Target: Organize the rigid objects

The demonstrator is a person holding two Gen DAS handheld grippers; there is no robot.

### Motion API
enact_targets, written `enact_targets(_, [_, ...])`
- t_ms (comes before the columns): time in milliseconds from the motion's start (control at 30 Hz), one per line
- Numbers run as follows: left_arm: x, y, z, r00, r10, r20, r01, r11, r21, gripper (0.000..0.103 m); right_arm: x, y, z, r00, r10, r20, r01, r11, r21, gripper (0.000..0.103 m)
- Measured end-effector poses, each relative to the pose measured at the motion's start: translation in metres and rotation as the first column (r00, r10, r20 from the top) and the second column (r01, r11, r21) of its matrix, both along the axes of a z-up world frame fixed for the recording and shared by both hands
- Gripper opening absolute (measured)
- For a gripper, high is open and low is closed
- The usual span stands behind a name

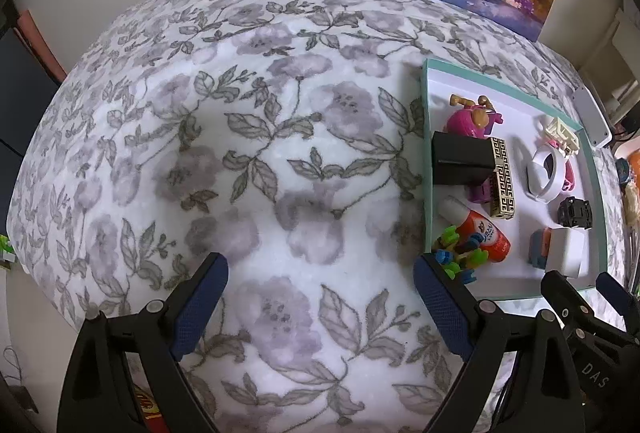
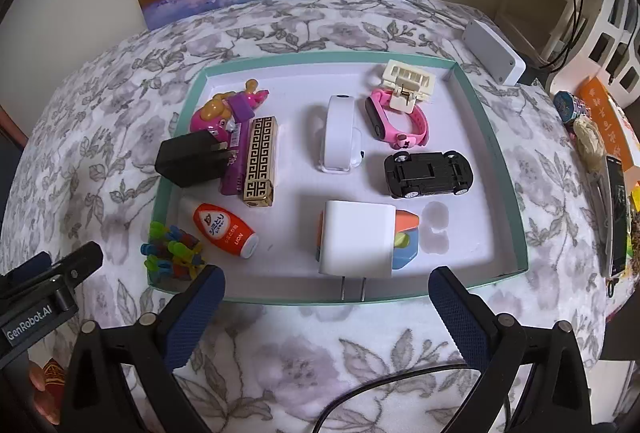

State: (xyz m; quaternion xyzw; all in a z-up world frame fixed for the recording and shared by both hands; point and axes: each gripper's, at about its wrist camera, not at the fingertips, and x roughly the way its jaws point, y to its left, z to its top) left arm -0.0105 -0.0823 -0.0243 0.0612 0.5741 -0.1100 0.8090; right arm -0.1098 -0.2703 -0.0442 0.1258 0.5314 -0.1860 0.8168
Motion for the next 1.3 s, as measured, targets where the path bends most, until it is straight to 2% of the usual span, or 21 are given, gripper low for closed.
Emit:
enact_targets(1167, [0.0009,0.0020,-0.0007,1.000,-0.004,0.009,0.004,0.997,0.074,0.094,0.0007,-0.0051,0.0053,0.999,-0.023,0.024,0.022,1.000,0.014,0.103])
enact_targets(1300, [-0.0008,0.0050,0.0014,1.000,0.001,0.024,-0.002,0.998,0.063,0.094,0.0005,-0.0057,0.0051,0.999,-0.025,0.023,0.024,1.000,0.014,0.103])
